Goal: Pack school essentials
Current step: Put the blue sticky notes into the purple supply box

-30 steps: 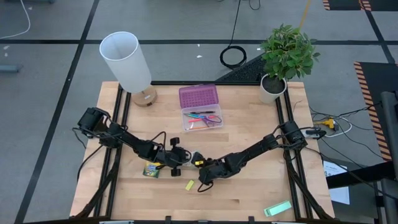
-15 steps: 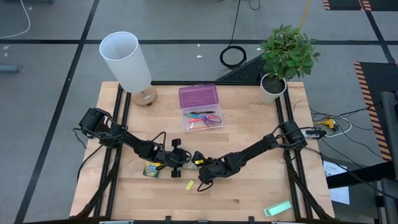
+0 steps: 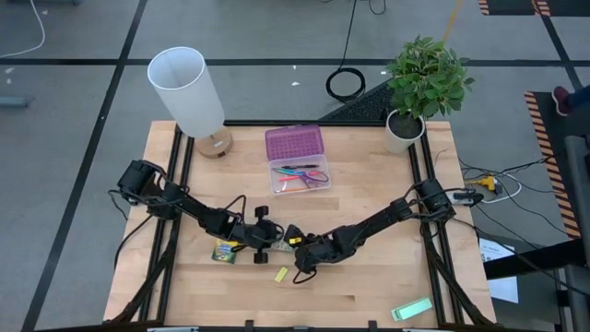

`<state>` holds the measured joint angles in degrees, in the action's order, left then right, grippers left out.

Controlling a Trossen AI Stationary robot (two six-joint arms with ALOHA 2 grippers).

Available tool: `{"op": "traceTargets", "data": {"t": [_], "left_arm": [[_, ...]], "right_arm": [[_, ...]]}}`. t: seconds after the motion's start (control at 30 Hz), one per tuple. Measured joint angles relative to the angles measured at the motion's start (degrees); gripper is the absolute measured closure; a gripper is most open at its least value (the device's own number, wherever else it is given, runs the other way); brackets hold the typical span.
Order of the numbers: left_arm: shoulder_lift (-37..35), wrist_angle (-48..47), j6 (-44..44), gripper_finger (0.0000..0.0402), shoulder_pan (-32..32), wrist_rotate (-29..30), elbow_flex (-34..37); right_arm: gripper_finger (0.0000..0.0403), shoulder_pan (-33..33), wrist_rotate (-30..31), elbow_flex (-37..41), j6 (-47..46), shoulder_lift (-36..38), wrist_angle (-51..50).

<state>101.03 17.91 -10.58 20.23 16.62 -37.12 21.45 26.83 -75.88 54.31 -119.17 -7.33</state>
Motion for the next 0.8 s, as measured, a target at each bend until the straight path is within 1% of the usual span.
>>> {"op": "traceTargets", "data": {"t": [0.47,0.67,0.8], "left_arm": [[0.1,2.5,1.5,0.0312,0.0,-1.1,0.0],[0.1,2.7,1.6,0.0312,0.0,-1.1,0.0],[0.1,2.8,1.7,0.0312,0.0,-1.0,0.0]], "right_arm": [[0.0193,-0.3,-1.7,0.0,0.3,0.0,1.4],[0.0193,-0.3,-3.2,0.0,0.3,0.0,1.9],[0.0193,-0.5,-5.4,0.0,-0.7,0.0,2.4]]}}
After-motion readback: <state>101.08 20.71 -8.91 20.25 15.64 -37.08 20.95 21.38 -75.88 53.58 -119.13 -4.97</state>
